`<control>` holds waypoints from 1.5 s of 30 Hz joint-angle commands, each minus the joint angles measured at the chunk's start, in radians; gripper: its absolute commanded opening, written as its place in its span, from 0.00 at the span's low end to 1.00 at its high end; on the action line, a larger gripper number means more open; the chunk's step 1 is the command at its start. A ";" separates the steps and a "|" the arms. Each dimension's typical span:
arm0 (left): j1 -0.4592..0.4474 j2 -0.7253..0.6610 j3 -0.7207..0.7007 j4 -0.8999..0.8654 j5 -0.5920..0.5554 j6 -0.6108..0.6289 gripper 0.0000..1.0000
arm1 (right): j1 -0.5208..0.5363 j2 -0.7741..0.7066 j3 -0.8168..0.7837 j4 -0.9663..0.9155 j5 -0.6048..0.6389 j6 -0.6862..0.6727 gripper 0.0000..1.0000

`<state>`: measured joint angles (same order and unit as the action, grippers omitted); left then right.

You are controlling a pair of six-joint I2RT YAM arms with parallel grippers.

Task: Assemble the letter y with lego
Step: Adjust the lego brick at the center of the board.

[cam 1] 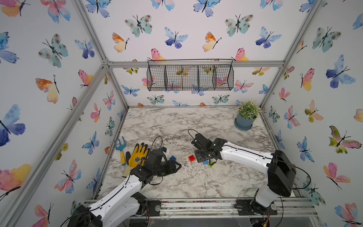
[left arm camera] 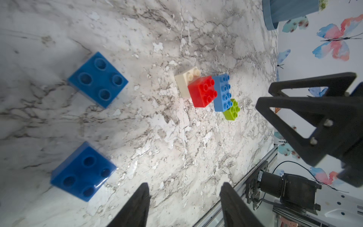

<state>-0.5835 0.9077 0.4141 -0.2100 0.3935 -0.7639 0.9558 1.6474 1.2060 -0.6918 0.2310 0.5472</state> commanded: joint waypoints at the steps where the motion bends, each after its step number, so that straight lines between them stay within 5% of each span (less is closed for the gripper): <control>1: -0.058 0.038 0.030 0.033 -0.058 -0.008 0.58 | -0.033 -0.044 -0.072 0.020 -0.016 0.025 0.60; 19: -0.130 0.088 0.048 0.046 -0.111 -0.021 0.58 | -0.099 0.127 -0.085 0.158 -0.122 -0.052 0.67; 36: -0.131 0.132 0.048 0.070 -0.112 -0.014 0.58 | -0.100 0.110 -0.133 0.139 -0.185 -0.068 0.39; 45: -0.130 0.157 0.046 0.091 -0.105 -0.012 0.58 | -0.098 0.061 -0.175 0.066 -0.147 -0.088 0.48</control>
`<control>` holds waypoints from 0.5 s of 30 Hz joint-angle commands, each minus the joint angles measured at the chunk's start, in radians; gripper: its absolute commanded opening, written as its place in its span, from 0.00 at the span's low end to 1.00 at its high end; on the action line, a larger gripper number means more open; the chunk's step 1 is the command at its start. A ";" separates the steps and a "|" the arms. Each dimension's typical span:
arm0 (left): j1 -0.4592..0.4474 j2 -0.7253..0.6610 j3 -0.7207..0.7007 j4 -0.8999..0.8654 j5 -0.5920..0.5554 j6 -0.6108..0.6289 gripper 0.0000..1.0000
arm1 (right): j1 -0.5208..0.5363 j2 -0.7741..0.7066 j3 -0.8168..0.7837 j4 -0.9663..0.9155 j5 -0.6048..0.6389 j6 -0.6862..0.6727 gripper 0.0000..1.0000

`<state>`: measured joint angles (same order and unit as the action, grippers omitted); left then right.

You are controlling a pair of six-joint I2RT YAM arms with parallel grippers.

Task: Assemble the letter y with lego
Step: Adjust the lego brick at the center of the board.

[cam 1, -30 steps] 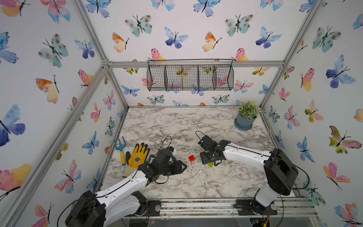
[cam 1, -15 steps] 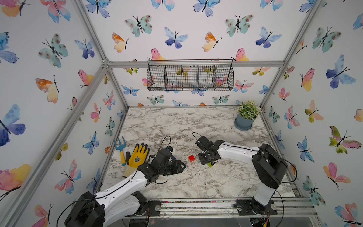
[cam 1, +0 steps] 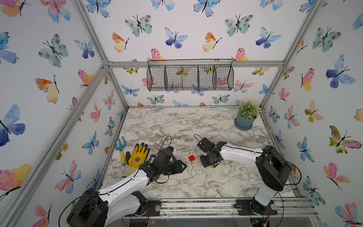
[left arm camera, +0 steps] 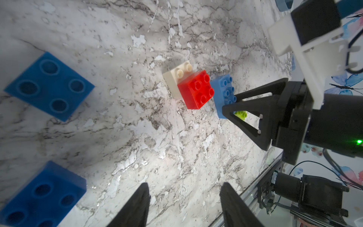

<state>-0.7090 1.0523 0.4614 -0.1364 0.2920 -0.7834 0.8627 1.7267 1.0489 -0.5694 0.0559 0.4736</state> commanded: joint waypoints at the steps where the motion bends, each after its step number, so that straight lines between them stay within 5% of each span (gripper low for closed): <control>1: -0.004 0.017 -0.001 0.020 -0.003 0.007 0.58 | -0.005 -0.017 -0.021 -0.065 0.046 -0.013 0.53; 15: -0.005 0.014 -0.004 0.021 -0.001 0.009 0.58 | -0.018 -0.016 -0.034 -0.123 0.206 0.021 0.59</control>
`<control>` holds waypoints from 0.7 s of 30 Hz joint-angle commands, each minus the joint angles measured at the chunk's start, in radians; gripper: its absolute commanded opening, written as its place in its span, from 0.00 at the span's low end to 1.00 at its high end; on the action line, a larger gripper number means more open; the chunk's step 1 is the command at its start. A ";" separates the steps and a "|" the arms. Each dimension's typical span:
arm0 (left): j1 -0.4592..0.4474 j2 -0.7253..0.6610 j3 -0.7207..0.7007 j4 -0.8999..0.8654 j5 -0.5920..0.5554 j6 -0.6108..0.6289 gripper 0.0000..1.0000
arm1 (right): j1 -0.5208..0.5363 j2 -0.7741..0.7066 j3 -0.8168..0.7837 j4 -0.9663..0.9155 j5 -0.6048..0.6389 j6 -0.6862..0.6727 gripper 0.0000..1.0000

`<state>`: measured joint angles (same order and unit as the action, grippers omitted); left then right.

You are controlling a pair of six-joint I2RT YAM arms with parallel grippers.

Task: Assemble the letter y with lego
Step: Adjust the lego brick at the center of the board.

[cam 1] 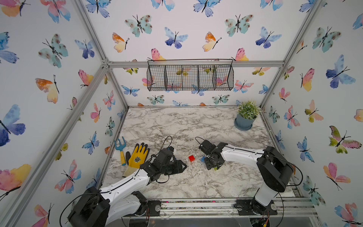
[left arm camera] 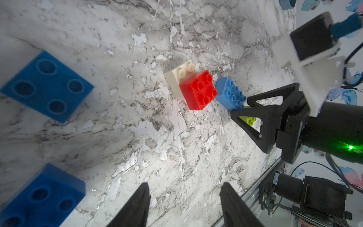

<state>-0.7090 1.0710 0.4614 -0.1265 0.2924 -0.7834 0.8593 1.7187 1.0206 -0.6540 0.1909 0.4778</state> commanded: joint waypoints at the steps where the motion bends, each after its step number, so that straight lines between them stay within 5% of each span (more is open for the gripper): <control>1: -0.005 -0.005 -0.004 0.012 -0.001 0.009 0.58 | -0.021 -0.011 -0.007 -0.034 0.075 0.018 0.59; 21: -0.010 -0.010 0.018 0.018 0.014 0.010 0.59 | -0.052 -0.156 -0.084 -0.005 -0.076 0.058 0.60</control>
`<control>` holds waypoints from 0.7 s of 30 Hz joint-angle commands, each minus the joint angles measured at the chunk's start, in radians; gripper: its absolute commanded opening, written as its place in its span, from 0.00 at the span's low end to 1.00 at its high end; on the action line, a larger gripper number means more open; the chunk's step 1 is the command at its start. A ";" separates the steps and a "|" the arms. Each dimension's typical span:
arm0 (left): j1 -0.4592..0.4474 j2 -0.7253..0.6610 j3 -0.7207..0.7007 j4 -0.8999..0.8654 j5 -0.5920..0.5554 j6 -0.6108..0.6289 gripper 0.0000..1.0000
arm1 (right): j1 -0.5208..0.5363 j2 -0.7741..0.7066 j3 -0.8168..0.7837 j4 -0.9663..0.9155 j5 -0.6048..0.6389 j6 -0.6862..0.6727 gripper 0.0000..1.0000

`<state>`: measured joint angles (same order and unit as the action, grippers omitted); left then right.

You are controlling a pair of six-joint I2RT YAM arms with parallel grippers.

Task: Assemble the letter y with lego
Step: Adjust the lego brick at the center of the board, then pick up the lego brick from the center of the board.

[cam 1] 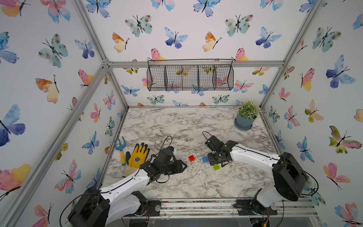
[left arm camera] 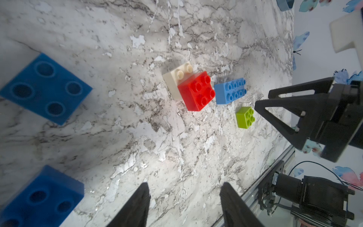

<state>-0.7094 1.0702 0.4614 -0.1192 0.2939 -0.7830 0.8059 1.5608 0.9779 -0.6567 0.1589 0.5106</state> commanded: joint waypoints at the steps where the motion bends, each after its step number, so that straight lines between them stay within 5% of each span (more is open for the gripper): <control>1: -0.012 -0.009 0.021 0.009 0.014 0.011 0.59 | 0.001 0.002 -0.052 0.005 -0.047 0.028 0.60; 21: -0.053 0.023 0.052 -0.005 -0.007 0.008 0.59 | -0.014 0.005 -0.128 0.074 -0.081 0.022 0.45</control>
<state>-0.7551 1.0859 0.4976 -0.1169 0.2928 -0.7826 0.7971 1.5616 0.8555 -0.5861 0.0807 0.5335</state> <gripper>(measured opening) 0.586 0.458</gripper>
